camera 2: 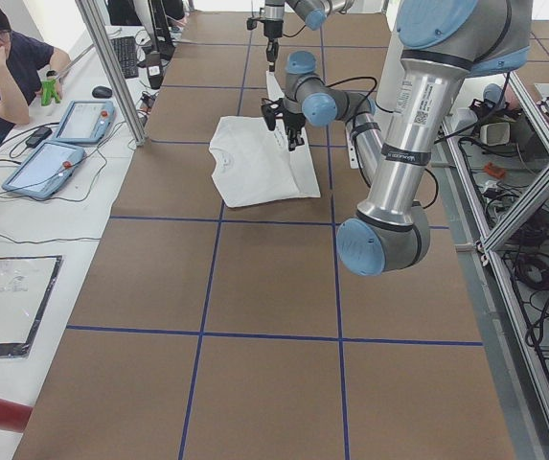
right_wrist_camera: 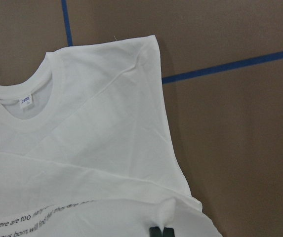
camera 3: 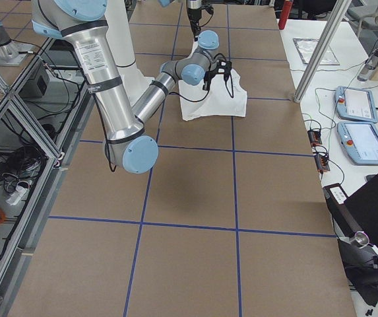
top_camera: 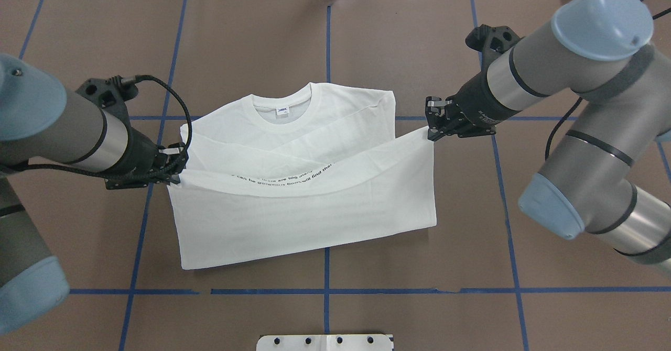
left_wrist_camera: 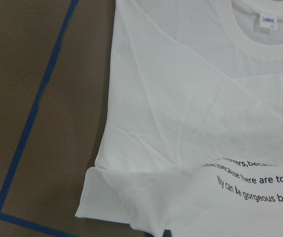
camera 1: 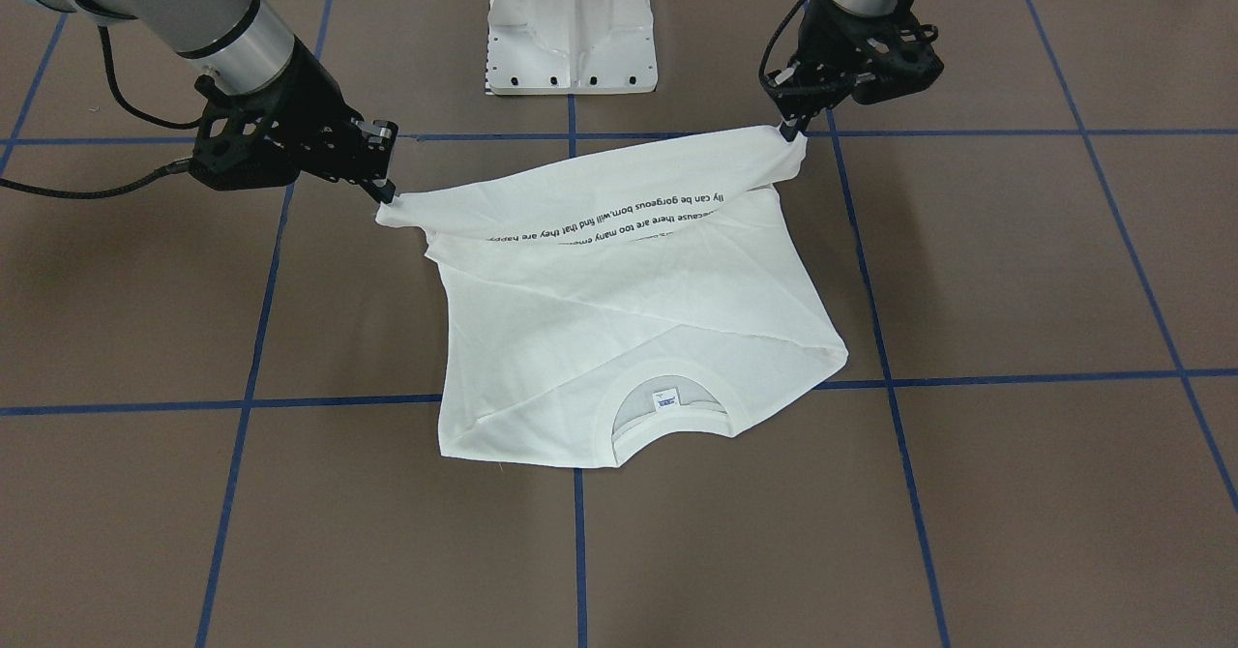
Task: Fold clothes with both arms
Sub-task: 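Lift both hem corners and fold them over toward the collar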
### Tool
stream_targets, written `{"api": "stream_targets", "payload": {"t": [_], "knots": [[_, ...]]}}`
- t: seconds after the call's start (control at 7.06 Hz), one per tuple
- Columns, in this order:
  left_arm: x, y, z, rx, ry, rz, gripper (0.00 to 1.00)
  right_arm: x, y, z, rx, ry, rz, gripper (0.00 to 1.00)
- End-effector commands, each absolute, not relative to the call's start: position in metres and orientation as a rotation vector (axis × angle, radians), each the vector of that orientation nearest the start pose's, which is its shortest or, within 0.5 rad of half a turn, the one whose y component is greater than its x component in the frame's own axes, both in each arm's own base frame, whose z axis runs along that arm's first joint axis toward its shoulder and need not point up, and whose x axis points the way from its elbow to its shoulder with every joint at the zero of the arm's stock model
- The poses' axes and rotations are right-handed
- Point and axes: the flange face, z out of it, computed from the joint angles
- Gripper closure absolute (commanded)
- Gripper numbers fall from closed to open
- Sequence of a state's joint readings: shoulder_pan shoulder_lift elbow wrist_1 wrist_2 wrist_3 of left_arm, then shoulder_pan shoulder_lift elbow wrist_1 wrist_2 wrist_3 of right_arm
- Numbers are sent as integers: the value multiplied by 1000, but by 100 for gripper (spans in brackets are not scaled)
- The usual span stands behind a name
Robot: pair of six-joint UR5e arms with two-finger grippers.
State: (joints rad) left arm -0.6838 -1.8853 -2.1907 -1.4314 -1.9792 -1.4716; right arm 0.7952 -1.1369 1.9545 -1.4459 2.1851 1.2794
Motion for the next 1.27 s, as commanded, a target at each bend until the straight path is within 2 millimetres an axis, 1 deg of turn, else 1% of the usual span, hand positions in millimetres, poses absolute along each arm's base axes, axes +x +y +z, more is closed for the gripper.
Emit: {"api": "stream_targets", "payload": {"t": [0.0,0.14,0.28,0.42,0.57,0.71,0.85,0.99,1.13], "knots": [[326,-434,276,-7,843,-378,100,-368,-507,229,15,-1035,152,100],[340,-449,294,6,861,-372,100,-382,-537,225,35,-1008,148,100],[347,-465,312,19,877,-378,100,-393,-562,226,34,-985,151,100],[352,-478,328,29,884,-385,100,-396,-581,228,40,-966,146,100],[349,-488,335,41,889,-391,100,-409,-604,222,37,-951,151,100],[346,-501,334,60,886,-385,100,-421,-629,225,53,-959,156,100],[348,-507,346,53,868,-389,100,-426,-637,239,55,-960,157,100],[353,-513,353,59,874,-386,100,-427,-639,242,51,-955,158,100],[360,-522,358,62,873,-387,100,-428,-640,243,51,-953,160,100]]}}
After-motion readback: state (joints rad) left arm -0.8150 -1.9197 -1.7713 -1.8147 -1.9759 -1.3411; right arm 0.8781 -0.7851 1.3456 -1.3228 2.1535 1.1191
